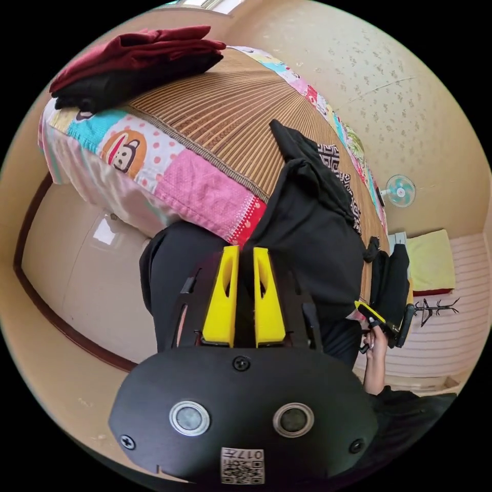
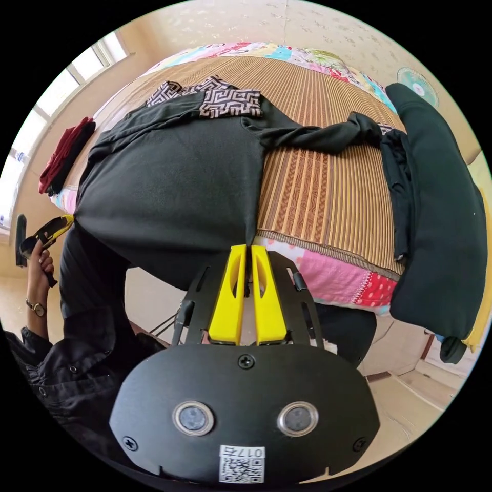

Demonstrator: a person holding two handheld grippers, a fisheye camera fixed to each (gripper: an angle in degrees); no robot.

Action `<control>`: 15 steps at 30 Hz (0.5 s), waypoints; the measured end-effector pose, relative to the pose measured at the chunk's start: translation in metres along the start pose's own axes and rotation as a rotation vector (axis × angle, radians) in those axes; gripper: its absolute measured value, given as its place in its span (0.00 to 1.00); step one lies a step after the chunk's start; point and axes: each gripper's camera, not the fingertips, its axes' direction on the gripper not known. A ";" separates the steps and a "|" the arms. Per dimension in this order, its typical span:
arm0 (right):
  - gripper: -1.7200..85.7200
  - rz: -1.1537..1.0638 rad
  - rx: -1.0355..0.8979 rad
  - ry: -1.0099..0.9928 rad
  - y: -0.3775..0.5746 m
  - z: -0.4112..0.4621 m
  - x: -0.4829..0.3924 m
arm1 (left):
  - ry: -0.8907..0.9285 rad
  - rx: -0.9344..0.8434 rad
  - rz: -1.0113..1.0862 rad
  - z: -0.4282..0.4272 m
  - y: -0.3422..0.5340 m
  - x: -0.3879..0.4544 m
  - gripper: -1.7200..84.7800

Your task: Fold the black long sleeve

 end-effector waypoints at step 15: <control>0.06 0.066 0.236 -0.224 -0.044 -0.018 -0.030 | 0.088 -0.080 0.175 0.092 -0.234 0.029 0.05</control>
